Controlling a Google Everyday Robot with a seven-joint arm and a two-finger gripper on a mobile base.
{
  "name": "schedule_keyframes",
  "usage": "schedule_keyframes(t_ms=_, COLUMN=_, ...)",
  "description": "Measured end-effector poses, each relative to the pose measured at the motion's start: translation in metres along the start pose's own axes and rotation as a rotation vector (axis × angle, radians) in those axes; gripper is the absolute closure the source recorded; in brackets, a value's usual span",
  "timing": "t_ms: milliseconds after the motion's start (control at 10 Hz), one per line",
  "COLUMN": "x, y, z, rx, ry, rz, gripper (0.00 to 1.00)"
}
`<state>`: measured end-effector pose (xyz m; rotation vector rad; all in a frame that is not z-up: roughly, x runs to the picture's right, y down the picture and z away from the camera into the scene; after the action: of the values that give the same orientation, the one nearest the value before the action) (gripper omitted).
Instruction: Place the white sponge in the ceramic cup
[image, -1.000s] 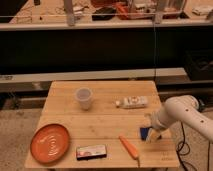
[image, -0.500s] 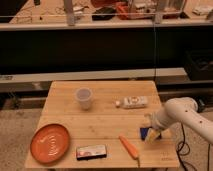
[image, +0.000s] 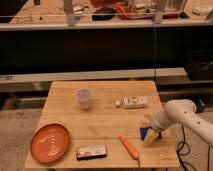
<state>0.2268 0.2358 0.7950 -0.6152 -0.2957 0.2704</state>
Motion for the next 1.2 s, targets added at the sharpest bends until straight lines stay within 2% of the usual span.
schedule_keyframes(t_ms=1200, x=0.012, y=-0.012, z=0.02, rx=-0.023, ry=-0.02, rz=0.004, gripper=0.2)
